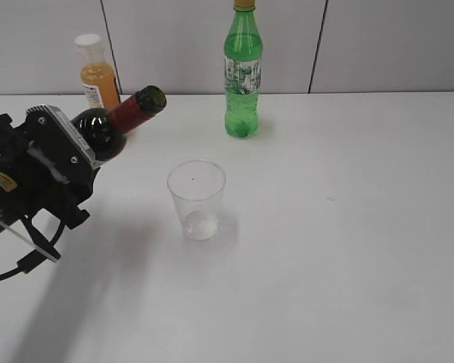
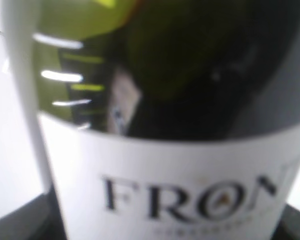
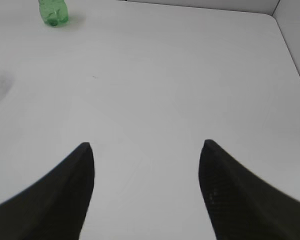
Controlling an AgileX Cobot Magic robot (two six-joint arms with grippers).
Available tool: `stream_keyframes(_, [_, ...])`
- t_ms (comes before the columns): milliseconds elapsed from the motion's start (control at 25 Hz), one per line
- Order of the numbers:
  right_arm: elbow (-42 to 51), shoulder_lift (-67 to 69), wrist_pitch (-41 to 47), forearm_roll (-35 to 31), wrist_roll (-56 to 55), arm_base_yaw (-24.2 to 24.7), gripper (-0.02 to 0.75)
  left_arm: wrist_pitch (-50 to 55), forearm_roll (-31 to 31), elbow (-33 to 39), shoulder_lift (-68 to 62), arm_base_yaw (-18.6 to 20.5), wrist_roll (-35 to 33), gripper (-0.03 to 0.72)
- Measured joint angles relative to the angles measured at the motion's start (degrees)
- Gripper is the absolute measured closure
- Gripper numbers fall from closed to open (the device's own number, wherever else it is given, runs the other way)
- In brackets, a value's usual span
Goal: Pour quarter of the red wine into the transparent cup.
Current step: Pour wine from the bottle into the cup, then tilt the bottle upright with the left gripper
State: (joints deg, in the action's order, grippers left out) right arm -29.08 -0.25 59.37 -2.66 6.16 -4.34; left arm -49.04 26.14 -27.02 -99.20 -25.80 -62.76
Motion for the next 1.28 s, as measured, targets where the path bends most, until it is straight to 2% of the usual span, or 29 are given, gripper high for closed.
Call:
stream_keyframes(280, [0.00, 0.00, 0.00, 0.00, -0.07, 0.00, 0.206, 0.16, 0.56, -3.39, -2.69, 0.00, -4.52, 0.141])
stream_keyframes(400, [0.00, 0.00, 0.00, 0.00, -0.07, 0.00, 0.206, 0.09, 1.26, -3.50, -2.89, 0.00, -6.13, 0.141])
stream_keyframes(840, [0.00, 0.00, 0.01, 0.00, 0.01, 0.00, 0.206, 0.03, 3.51, -3.74, -2.89, 0.25, -18.72, 0.141])
stream_keyframes(1280, [0.00, 0.00, -0.06, 0.00, -0.07, 0.00, 0.206, -1.77, 5.96, -3.79, -2.89, 0.25, -25.83, 0.142])
